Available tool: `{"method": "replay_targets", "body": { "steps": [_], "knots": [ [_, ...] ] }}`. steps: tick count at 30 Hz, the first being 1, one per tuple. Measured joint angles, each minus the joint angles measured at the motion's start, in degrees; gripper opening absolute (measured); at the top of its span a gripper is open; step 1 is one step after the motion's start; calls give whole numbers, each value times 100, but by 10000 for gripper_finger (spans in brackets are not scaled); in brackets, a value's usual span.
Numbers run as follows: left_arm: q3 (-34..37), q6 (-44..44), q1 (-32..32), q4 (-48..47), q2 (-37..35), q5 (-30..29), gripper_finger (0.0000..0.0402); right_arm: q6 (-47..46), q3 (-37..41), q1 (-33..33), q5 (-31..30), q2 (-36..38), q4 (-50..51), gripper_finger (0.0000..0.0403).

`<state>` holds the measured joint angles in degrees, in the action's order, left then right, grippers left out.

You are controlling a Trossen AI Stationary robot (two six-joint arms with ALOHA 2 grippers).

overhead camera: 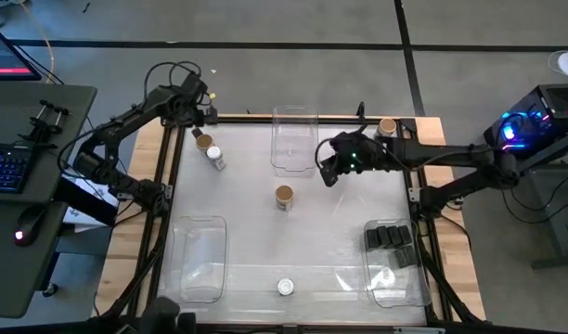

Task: Sort spices by type
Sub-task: Put the black spice can into the right transparent bin

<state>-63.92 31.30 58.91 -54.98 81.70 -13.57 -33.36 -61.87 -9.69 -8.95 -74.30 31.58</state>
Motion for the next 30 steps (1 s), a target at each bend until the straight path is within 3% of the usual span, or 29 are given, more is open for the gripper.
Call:
{"method": "replay_targets", "body": {
  "steps": [4,9,21,30],
  "knots": [
    [122,-51,-58,-49,-14,-57,85,243,0,-239,264,0,-1,2],
    [178,-186,-61,45,-14,-63,10,299,0,-423,479,0,-3,2],
    [230,401,7,80,390,310,0,26,0,-333,658,0,-5,2],
    [230,665,29,67,394,161,0,-83,0,-32,665,0,-5,2]
  ]
}}
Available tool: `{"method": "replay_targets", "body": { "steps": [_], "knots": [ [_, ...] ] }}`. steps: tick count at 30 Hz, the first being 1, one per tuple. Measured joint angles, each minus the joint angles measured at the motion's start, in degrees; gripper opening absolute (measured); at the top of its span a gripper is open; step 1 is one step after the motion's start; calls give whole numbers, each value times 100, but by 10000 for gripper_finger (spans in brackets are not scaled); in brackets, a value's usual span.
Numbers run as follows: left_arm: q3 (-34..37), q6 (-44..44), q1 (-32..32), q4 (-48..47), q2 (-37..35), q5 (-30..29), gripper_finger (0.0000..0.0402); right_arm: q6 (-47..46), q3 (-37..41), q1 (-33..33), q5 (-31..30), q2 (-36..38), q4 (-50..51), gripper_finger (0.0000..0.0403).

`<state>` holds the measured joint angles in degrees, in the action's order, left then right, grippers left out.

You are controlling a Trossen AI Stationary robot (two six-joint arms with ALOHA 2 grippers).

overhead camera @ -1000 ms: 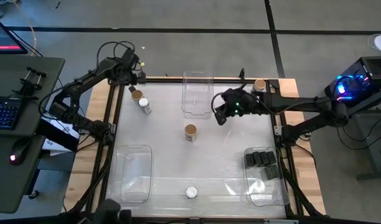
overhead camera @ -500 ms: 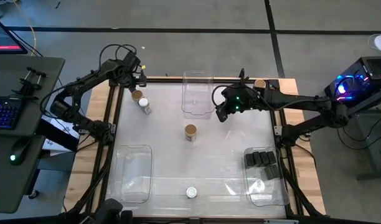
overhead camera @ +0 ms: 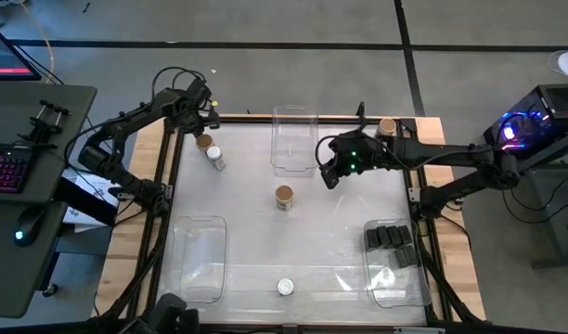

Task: Sort spices by type
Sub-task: Put the black spice can into the right transparent bin

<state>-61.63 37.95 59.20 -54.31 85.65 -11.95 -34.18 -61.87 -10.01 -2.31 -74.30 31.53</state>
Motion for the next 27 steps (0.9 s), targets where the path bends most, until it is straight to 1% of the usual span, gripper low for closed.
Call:
{"method": "replay_targets", "body": {
  "steps": [7,17,23,27],
  "knots": [
    [-2,244,-5,46,0,-68,0,-95,0,142,-2,0,0,2],
    [-2,504,-92,-117,25,-154,0,-95,0,150,-2,0,0,2],
    [-40,693,-195,-323,285,-258,0,-171,0,150,-2,0,0,2],
    [-33,702,-245,-262,353,-349,0,-187,0,150,-2,0,0,2]
  ]
}}
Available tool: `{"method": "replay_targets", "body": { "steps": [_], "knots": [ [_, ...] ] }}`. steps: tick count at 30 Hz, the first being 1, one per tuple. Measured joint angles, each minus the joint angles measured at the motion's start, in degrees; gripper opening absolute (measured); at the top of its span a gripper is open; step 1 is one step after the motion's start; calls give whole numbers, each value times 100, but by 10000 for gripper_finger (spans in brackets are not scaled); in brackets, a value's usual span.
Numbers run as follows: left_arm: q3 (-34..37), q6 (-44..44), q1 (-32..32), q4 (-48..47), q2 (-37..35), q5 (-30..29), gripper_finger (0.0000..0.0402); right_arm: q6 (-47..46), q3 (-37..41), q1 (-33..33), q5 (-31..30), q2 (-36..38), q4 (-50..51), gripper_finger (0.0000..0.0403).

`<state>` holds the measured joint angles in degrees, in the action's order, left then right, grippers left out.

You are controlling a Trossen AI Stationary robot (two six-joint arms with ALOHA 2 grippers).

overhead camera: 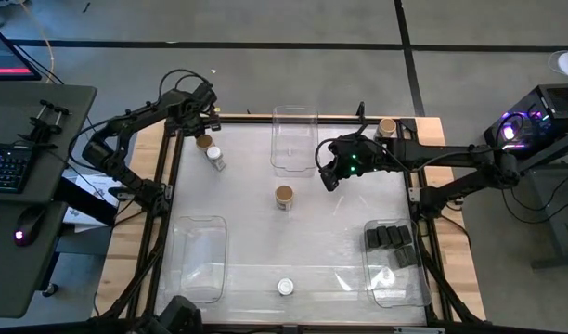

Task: Sort spices by type
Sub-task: Put the black spice can into the right transparent bin

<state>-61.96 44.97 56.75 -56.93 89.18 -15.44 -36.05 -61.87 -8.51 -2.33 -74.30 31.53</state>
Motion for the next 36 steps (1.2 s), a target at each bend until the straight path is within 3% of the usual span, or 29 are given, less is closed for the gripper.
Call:
{"method": "replay_targets", "body": {
  "steps": [9,19,36],
  "knots": [
    [22,-186,65,684,-3,-166,0,2,0,0,-1,0,2,2],
    [42,-203,4,1992,64,386,0,-147,0,0,0,0,5,2],
    [33,-305,-823,2163,182,302,0,-153,0,0,0,0,7,2]
  ]
}}
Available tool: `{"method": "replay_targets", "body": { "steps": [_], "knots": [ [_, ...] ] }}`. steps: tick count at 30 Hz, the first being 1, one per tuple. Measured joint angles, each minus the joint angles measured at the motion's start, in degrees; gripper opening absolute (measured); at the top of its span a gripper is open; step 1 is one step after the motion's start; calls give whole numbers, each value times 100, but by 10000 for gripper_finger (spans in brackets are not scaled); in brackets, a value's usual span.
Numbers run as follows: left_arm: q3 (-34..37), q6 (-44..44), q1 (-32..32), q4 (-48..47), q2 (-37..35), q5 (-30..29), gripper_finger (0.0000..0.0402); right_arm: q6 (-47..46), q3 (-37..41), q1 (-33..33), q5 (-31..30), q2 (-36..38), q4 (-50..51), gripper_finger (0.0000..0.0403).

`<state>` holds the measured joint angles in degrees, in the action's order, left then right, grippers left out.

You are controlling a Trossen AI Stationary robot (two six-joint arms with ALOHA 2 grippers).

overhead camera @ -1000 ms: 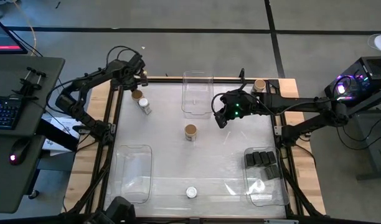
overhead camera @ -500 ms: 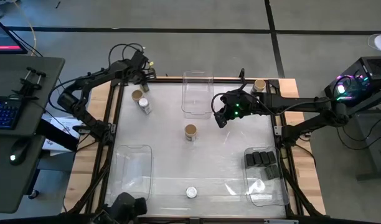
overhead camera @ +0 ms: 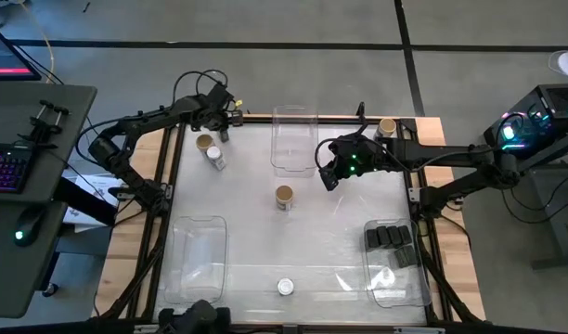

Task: Sort spices by type
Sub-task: Put the black spice can into the right transparent bin

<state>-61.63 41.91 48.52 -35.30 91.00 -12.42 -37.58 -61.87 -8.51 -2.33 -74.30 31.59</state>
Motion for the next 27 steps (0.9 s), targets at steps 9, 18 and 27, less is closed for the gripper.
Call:
{"method": "replay_targets", "body": {
  "steps": [9,18,27],
  "knots": [
    [4,43,-361,49,-353,-228,0,4,0,0,0,0,0,2],
    [-2,46,24,-361,-346,-718,0,4,0,0,0,0,0,2],
    [-2,8,-69,100,-178,-699,0,-11,0,0,0,0,0,2]
  ]
}}
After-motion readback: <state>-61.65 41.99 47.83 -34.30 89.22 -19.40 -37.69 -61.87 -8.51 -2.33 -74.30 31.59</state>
